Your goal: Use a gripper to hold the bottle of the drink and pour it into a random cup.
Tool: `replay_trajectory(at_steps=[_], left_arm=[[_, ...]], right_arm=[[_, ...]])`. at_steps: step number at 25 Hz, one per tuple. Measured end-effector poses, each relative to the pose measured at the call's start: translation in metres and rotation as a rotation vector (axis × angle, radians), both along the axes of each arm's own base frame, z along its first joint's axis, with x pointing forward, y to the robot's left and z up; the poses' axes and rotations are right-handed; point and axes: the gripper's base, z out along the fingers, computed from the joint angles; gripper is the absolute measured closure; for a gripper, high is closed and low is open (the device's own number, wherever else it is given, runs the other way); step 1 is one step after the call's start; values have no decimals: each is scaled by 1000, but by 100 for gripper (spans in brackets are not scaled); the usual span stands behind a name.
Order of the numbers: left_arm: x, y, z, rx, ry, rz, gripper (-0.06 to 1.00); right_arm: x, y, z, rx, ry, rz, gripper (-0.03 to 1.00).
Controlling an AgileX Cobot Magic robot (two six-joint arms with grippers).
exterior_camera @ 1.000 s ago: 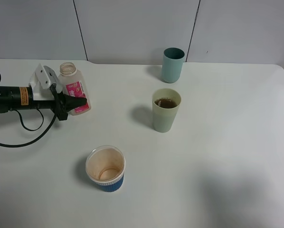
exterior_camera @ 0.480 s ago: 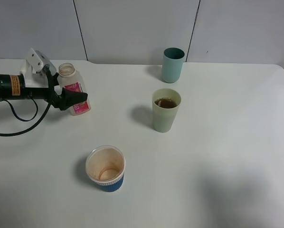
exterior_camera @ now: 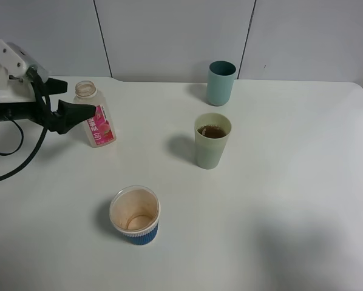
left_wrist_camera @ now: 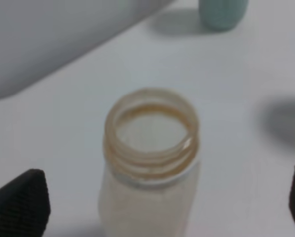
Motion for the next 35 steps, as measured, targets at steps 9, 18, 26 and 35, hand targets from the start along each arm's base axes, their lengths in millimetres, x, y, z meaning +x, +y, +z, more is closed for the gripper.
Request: replay_trajectory(at_steps=[9,18,26,35], left_arm=[[-41,8,54,-43,-72,251,0],[-88,42,110,-118,-138,773,0],[-150,70,168,-68,-161,1180,0],[-216,51,211,5,-237,1040,0]], right_arm=[[0,0,0,0,0,0,-3],[0,0,0,0,0,0,-3],[0,0,0,0,0,0,-3],[0,0,0,0,0,0,-3]])
